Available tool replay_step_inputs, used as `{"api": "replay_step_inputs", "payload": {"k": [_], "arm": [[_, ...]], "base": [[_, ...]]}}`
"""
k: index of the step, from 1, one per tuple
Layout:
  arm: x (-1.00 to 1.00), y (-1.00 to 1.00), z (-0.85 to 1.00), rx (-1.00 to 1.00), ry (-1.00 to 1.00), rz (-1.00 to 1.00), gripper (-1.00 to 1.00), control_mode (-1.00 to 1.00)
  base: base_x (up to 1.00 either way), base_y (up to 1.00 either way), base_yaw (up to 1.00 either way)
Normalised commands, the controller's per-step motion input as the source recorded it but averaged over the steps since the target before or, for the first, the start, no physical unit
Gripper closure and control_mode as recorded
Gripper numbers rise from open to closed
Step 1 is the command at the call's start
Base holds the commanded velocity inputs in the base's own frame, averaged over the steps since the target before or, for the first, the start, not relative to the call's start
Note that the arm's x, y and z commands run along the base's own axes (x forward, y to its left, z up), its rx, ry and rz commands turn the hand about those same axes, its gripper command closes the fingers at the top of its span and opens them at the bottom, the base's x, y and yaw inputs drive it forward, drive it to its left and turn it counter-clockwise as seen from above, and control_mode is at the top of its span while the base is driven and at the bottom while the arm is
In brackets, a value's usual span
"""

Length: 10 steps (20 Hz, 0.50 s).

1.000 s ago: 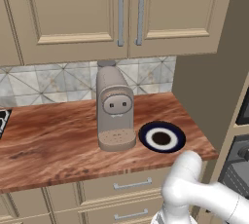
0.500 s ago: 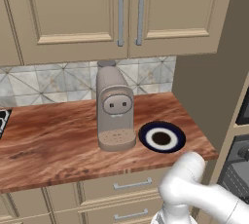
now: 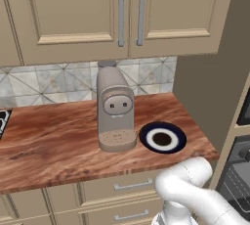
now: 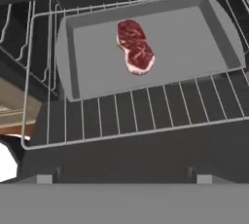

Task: Place the steak on the rack of the oven.

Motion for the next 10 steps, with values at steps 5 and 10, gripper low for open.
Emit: {"api": "replay_step_inputs", "payload": {"k": [5,10], "arm": [[-0.42,1.00,0.50,-0.17,-0.01,0.00,-1.00,-1.00],[-0.21,0.99,0.68,-0.18,0.00,0.00,-1.00,-1.00]], "base": [[0.00,0.00,0.00],[0.00,0.00,0.00]]}}
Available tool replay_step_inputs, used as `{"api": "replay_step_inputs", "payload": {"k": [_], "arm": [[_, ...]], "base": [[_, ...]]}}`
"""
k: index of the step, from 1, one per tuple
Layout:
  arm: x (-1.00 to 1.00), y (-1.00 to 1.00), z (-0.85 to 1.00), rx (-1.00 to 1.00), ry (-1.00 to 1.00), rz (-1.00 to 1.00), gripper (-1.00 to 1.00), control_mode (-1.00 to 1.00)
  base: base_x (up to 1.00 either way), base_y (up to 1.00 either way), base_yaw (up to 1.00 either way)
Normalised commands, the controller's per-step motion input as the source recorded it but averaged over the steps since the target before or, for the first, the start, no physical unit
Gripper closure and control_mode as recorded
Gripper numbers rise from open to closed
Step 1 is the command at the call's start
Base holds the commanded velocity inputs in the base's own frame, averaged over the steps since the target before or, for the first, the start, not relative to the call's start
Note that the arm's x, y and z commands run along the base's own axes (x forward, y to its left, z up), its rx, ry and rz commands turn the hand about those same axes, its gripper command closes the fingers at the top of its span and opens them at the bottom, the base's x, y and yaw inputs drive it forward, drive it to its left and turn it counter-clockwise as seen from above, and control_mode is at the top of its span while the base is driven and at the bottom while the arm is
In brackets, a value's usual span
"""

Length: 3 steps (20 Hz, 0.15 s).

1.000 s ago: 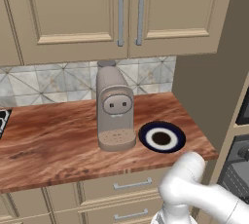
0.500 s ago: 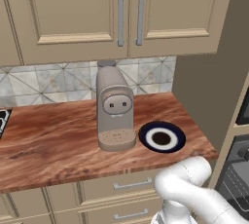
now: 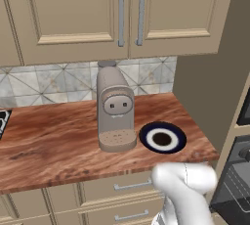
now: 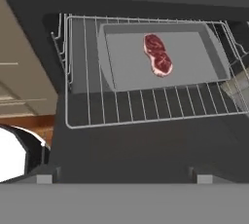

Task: Place the steak on the rack of the oven.

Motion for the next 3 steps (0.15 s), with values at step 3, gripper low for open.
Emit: {"api": "replay_step_inputs", "payload": {"k": [3], "arm": [[-0.15,0.94,0.61,-0.22,0.00,0.00,-1.00,-1.00]], "base": [[0.00,0.00,0.00]]}}
